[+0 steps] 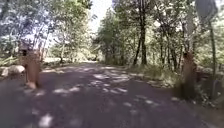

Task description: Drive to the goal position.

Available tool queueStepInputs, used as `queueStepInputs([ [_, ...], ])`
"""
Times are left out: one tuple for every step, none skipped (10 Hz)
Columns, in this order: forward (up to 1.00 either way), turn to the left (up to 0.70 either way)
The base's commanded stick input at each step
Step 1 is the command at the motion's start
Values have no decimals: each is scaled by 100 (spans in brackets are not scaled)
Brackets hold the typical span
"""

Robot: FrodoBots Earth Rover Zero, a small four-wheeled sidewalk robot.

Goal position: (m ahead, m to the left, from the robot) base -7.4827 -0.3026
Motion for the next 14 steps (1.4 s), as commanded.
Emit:
queueStepInputs([
  [45, -27],
  [45, -27],
  [45, -10],
  [45, 0],
  [45, 0],
  [45, 0],
  [45, 0],
  [45, 0],
  [45, 0],
  [45, 0],
  [45, 0],
  [45, 0],
  [45, 0],
  [45, 0],
])
